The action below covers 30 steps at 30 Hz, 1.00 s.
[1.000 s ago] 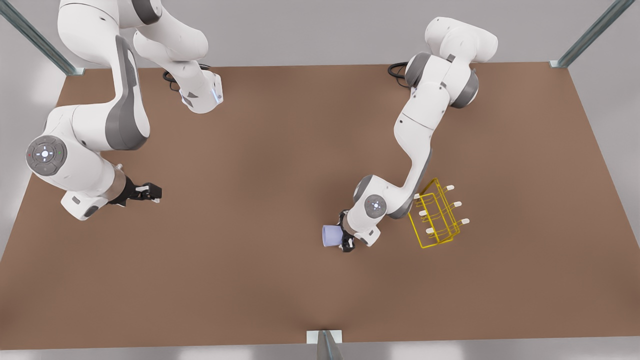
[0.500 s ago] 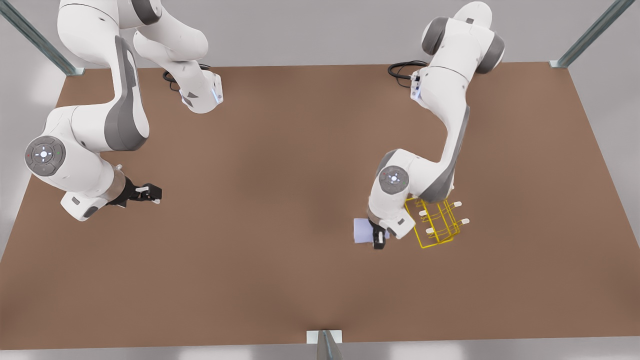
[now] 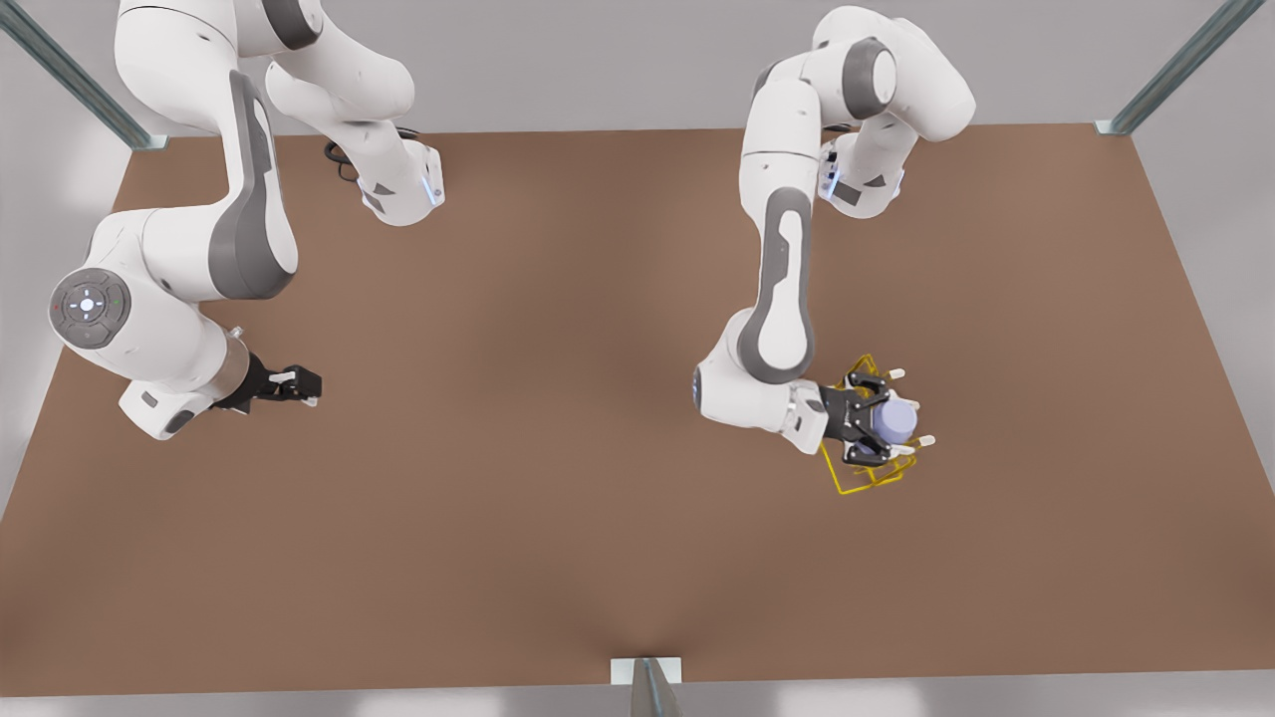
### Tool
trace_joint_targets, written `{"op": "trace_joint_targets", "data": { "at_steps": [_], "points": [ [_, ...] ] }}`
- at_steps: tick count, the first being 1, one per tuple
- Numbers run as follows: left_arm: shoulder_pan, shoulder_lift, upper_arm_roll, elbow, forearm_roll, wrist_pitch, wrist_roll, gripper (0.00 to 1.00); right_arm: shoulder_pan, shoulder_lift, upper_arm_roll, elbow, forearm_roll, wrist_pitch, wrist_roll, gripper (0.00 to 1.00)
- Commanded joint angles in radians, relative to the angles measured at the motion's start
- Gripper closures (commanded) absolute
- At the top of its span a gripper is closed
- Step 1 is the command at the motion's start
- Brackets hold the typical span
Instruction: Place the cup on the cup holder
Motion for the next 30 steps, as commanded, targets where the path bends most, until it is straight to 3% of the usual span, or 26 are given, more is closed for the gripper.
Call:
{"op": "trace_joint_targets", "data": {
  "at_steps": [1,27,28,30],
  "points": [
    [-0.001,0.004,-0.002,-0.001,0.008,-0.009,-0.002,0.26,0.001,-0.001,0.0,0.0,0.001,-0.002,0.001,0.0],
    [0.089,0.112,-0.074,0.088,0.003,0.133,-0.008,0.26,-0.001,-0.001,0.001,-0.001,0.007,-0.009,0.001,0.0],
    [0.089,0.116,-0.074,0.088,0.003,0.133,-0.008,0.0,-0.002,-0.001,0.001,-0.001,0.007,-0.011,0.001,0.0],
    [0.089,0.114,-0.074,0.088,0.003,0.132,-0.008,0.0,-0.002,-0.001,0.001,-0.001,0.007,-0.009,0.001,0.0]
  ]
}}
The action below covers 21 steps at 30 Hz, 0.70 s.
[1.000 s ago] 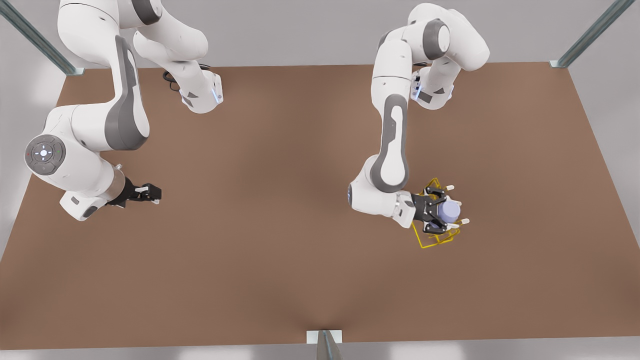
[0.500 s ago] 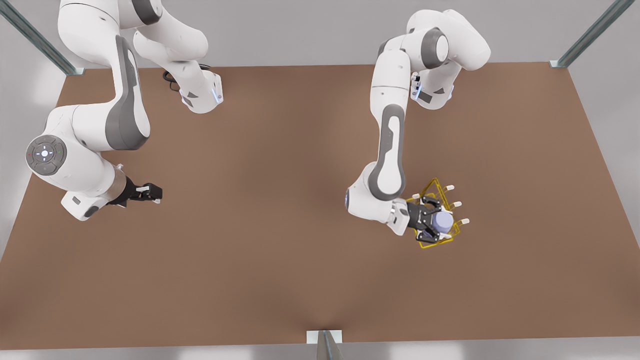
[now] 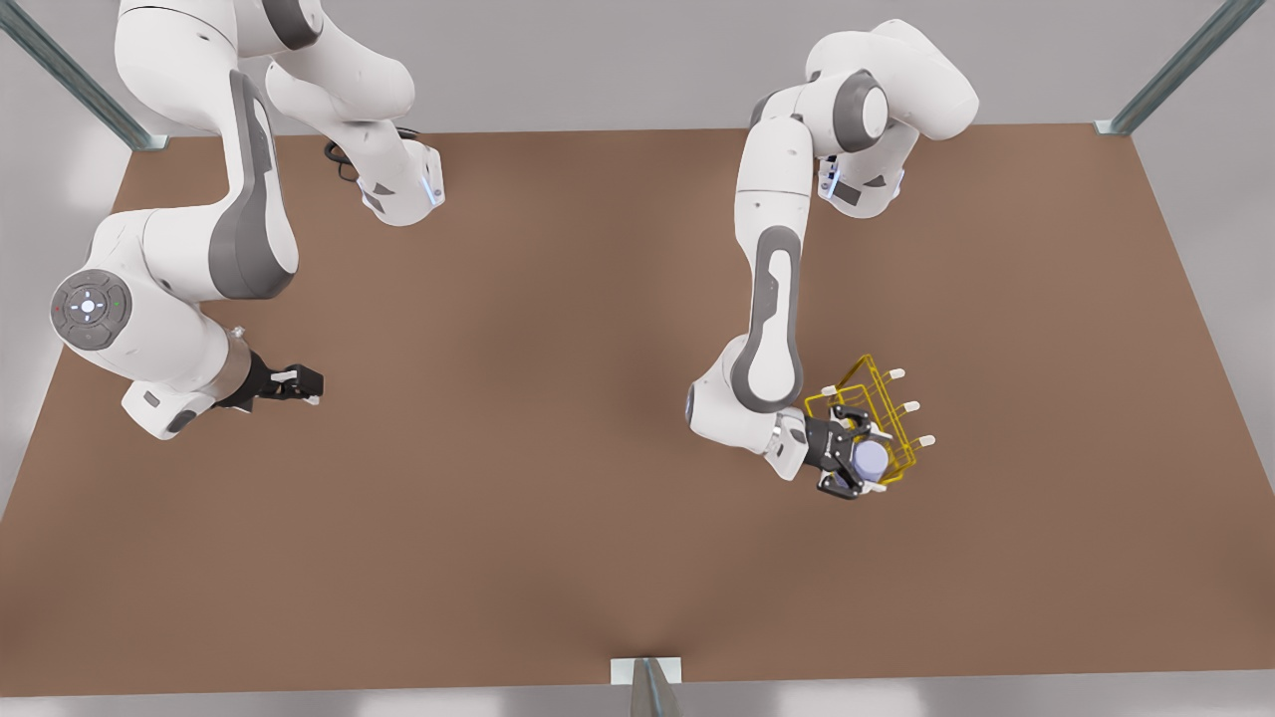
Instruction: Place the cup on the cup holder
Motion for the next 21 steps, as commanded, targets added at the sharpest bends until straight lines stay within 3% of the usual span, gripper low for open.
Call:
{"op": "trace_joint_targets", "data": {
  "at_steps": [1,3,4,5,6,7,10,11,12,13,14,15,16,21],
  "points": [
    [0.0,-0.004,0.001,-0.001,0.0,0.002,-0.002,0.0,0.0,-0.001,0.0,0.0,0.001,0.0,0.0,0.0],
    [0.0,-0.045,0.008,-0.001,0.005,-0.013,0.015,0.0,0.0,-0.001,0.0,0.0,0.001,-0.002,0.0,0.0],
    [0.0,-0.191,0.002,-0.013,-0.007,-0.065,0.082,0.0,0.0,-0.001,0.0,0.0,0.001,-0.002,0.0,0.0],
    [0.015,-0.361,-0.013,0.001,-0.174,-0.132,0.304,0.0,0.0,-0.001,0.0,0.0,0.001,-0.002,0.0,0.0],
    [0.037,-0.424,0.004,0.054,-0.401,-0.232,0.619,0.0,-0.002,-0.001,0.0,0.0,0.001,-0.003,0.0,0.0],
    [0.112,-0.424,-0.001,0.161,-0.594,-0.373,0.902,0.0,-0.002,-0.001,0.0,0.0,0.001,-0.003,0.0,0.0],
    [0.179,-0.534,-0.001,0.177,-0.825,-0.464,1.511,0.0,-0.003,0.003,0.0,0.0,0.001,-0.005,0.0,0.0],
    [0.235,-0.574,-0.056,0.179,-0.831,-0.494,1.724,0.0,-0.003,0.003,0.0,0.0,0.001,-0.005,-0.002,0.0],
    [0.368,-0.611,-0.212,0.201,-0.828,-0.507,1.851,0.0,-0.003,0.003,0.0,0.0,0.001,-0.005,0.0,0.0],
    [0.58,-0.648,-0.511,0.208,-0.736,-0.504,2.045,0.0,-0.003,0.003,0.0,0.0,0.001,-0.005,0.0,0.0],
    [0.735,-0.677,-0.725,0.195,-0.644,-0.491,2.167,0.0,-0.005,0.003,-0.001,0.002,0.001,-0.003,0.0,0.0],
    [0.816,-0.762,-0.811,0.11,-0.632,-0.43,2.214,0.0,-0.003,0.003,-0.001,0.002,0.001,-0.003,0.0,0.0],
    [0.828,-0.852,-0.832,-0.001,-0.633,-0.347,2.199,0.0,-0.003,0.003,-0.001,0.002,0.001,-0.003,-0.002,0.0],
    [0.828,-0.858,-0.823,0.022,-0.642,-0.406,2.191,0.0,-0.006,0.005,-0.001,0.002,0.001,0.004,0.0,0.0]
  ]
}}
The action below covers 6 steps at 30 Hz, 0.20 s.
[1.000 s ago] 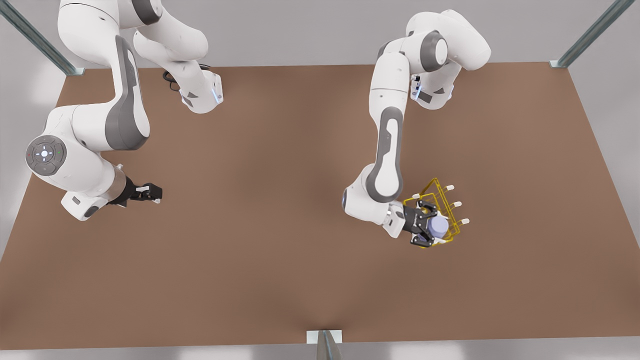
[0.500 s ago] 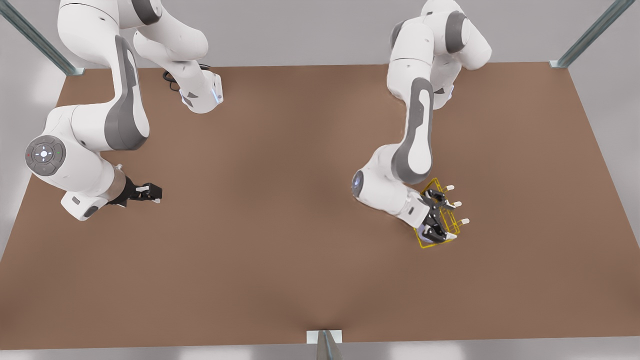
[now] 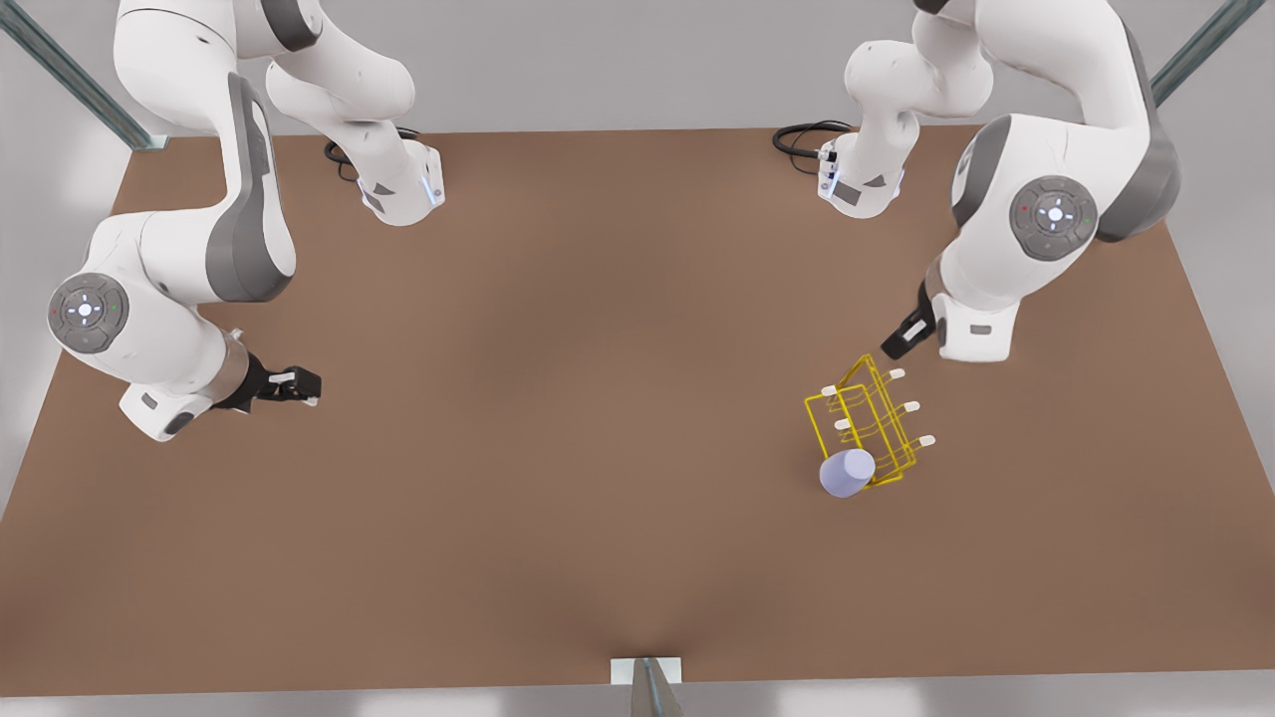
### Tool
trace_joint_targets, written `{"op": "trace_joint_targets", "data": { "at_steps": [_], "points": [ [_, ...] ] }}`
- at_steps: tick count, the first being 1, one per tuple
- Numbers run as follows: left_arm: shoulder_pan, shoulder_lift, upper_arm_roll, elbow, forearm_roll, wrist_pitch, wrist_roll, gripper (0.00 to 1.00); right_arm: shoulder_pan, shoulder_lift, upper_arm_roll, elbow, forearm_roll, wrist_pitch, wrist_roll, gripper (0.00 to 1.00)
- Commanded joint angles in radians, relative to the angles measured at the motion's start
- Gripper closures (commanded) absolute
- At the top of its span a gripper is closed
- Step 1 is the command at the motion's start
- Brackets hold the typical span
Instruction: Place the cup on the cup holder
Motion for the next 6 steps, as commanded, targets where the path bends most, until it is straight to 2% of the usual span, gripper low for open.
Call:
{"op": "trace_joint_targets", "data": {
  "at_steps": [1,6],
  "points": [
    [0.002,0.009,-0.003,0.009,0.001,-0.028,1.037,0.0,-0.004,-0.001,0.0,0.0,0.001,0.004,-0.002,0.0],
    [0.002,0.05,-0.002,0.056,-0.005,-0.087,1.038,0.0,-0.001,-0.001,-0.001,-0.001,0.002,0.005,-0.002,0.0]
  ]
}}
